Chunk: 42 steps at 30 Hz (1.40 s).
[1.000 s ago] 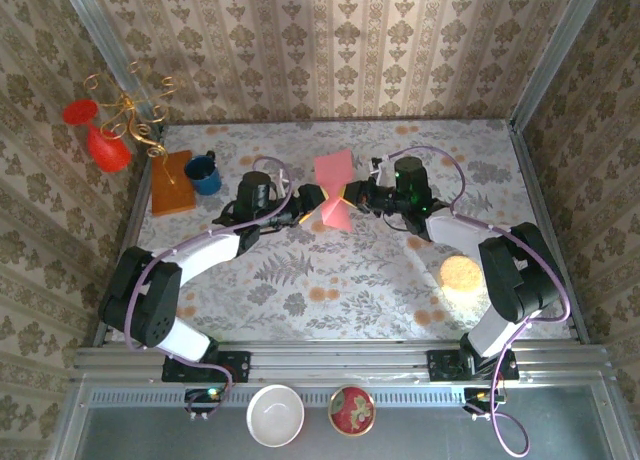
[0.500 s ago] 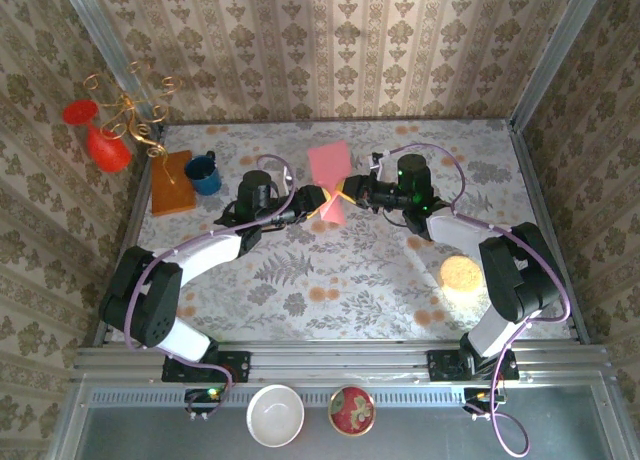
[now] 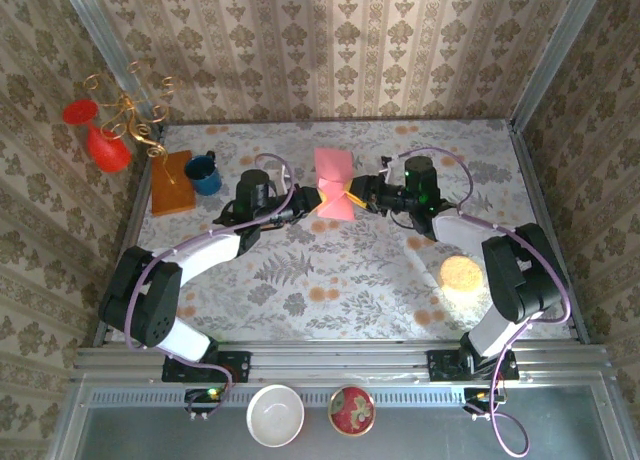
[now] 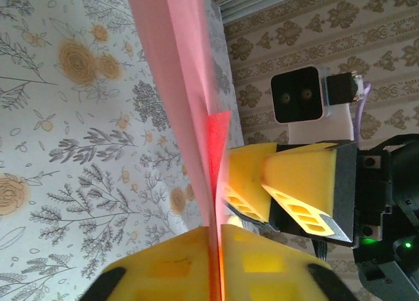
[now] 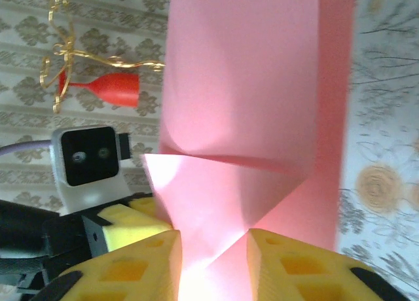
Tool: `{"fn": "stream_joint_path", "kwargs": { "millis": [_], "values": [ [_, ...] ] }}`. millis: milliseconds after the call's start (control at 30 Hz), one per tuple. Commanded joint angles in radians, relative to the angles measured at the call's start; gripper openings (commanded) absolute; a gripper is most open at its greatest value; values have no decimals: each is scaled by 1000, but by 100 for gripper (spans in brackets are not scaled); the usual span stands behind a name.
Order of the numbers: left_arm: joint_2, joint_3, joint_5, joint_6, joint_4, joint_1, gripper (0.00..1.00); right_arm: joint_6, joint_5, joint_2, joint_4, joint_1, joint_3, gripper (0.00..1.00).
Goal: Fold a paper plane with a square sheet of paper (pick it up from the middle)
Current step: Turn over the paper at the center of the table.
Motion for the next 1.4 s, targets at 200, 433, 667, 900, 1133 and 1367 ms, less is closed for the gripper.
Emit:
{"fn": "stream_joint_path", "kwargs": {
  "millis": [200,433,667,900,1133,1367],
  "values": [
    [-33,129,-127,287,-431,23,6,-217,183,-108,-402,-67,38,50],
    [-6,433,-673,642,-1101,-67,6,-349,360,-166,-613,-73,98,59],
    [145,636,-1105,741,-1334,-203,6,-363,423,-174,-647,-74,102,60],
    [349,788,-1279,774,-1420,-295,5,-354,481,-191,-695,-115,90,60],
    [458,801,-1118,758,-1333,-326,5,-337,510,-237,-704,-184,43,60],
    [560,806,-839,662,-1261,-342,18,-342,512,-270,-704,-209,8,59]
  ]
}}
